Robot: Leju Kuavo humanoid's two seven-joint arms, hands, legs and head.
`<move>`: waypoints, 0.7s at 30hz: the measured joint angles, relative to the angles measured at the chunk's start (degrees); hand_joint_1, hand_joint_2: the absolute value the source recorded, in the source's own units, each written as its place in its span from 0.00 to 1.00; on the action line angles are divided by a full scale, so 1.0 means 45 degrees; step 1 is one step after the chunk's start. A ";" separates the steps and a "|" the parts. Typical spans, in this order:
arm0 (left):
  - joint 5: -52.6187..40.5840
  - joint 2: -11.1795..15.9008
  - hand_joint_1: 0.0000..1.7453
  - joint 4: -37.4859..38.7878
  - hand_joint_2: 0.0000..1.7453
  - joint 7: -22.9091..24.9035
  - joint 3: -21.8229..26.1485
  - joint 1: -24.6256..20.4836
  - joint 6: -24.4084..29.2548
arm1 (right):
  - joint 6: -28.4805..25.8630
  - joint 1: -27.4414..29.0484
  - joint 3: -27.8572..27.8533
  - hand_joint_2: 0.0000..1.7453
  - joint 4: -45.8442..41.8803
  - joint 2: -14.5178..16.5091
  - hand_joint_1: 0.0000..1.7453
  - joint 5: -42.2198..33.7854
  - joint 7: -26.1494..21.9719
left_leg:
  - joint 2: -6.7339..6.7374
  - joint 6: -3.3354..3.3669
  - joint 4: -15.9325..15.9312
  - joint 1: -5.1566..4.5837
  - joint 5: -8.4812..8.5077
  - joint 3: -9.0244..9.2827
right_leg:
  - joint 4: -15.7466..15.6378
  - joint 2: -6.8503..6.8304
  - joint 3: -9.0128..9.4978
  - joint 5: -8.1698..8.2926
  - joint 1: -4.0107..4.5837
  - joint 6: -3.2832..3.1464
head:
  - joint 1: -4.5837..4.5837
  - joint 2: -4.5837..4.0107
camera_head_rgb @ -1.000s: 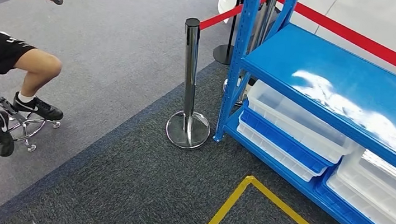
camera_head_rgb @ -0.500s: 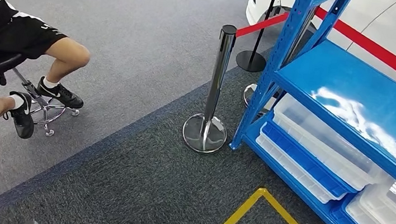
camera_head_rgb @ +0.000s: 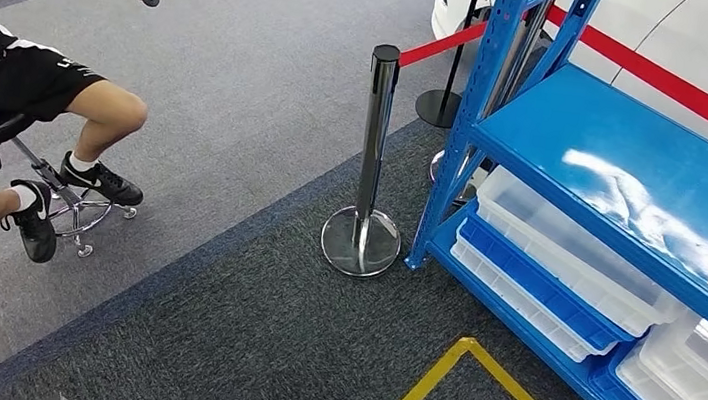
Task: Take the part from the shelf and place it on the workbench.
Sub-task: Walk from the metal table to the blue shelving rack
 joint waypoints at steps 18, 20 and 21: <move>0.0001 0.0000 0.00 0.0024 0.00 0.0001 0.0000 -0.0003 -0.0004 | 0.0001 0.0001 0.0000 0.00 0.0004 0.0034 0.00 0.0000 0.0004 | 0.0484 0.0687 -0.3684 -0.0046 0.1863 0.1676 | 0.2669 0.0042 -0.1435 -0.0960 -0.0025 0.0629 | 0.0108 0.0000; 0.0001 -0.0002 0.00 0.0026 0.00 0.0002 0.0000 -0.0014 -0.0004 | 0.0000 0.0006 0.0000 0.00 -0.0001 0.0015 0.00 0.0000 0.0004 | 0.0721 0.0606 -0.3545 -0.0065 0.1732 0.1695 | 0.1027 -0.0304 -0.0596 -0.0137 0.0014 0.0579 | 0.0106 0.0000; 0.0000 -0.0004 0.00 0.0027 0.00 0.0001 0.0000 -0.0023 -0.0004 | 0.0000 -0.0008 0.0000 0.00 -0.0001 0.0006 0.00 0.0000 0.0002 | 0.0812 0.0536 -0.3476 -0.0086 0.1652 0.1703 | 0.0380 -0.0455 -0.0275 0.0097 0.0050 0.0514 | 0.0106 0.0000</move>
